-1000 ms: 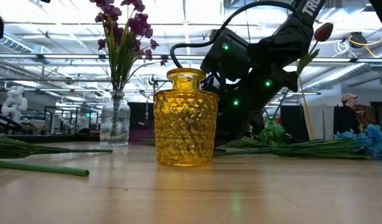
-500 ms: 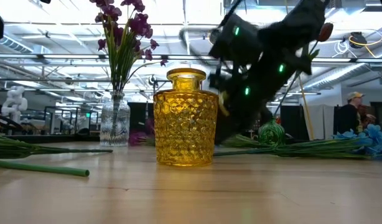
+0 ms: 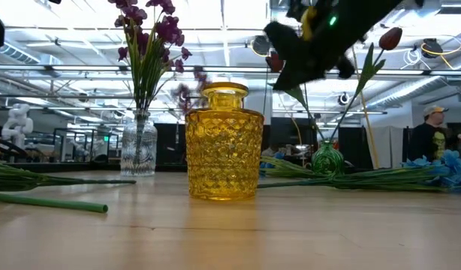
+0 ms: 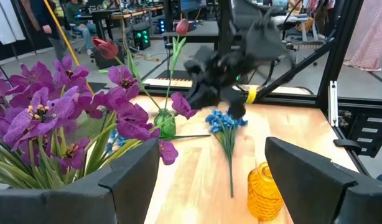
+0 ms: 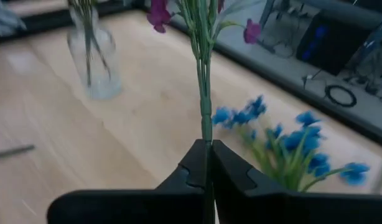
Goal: Sort flowers into vase by color
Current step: Put the violet flowers into the transparent vase
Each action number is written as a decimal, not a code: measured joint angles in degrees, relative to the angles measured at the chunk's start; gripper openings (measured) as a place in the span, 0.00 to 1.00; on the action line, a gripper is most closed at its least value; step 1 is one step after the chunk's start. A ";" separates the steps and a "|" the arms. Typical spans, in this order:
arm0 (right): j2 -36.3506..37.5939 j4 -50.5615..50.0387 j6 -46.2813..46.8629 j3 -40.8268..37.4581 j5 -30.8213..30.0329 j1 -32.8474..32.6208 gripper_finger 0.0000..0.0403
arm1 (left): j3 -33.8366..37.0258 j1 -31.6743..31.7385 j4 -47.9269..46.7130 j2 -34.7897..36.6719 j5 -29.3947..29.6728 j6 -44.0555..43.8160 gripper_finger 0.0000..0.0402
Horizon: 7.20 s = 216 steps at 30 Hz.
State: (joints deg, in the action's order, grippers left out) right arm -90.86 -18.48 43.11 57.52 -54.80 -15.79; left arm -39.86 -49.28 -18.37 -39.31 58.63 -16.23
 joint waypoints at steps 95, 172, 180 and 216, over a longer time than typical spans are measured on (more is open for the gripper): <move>-10.61 81.52 -51.89 0.17 26.44 -11.66 0.00 | -16.11 3.95 55.45 -33.09 -16.57 36.11 0.36; 7.40 29.43 -39.46 0.16 8.54 -15.09 0.52 | -11.17 12.87 -1.39 22.60 -1.95 26.33 0.07; 7.43 29.35 -42.48 0.16 8.32 -14.80 0.52 | -7.27 12.87 -4.84 22.58 -1.16 22.41 0.07; 8.21 34.97 -51.32 0.15 8.39 -14.69 0.52 | -2.84 12.88 18.20 22.97 -5.52 34.60 0.07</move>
State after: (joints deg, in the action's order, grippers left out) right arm -82.65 16.49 -8.22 57.67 -46.41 -30.48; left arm -42.70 -36.39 -0.17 -16.34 53.11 18.38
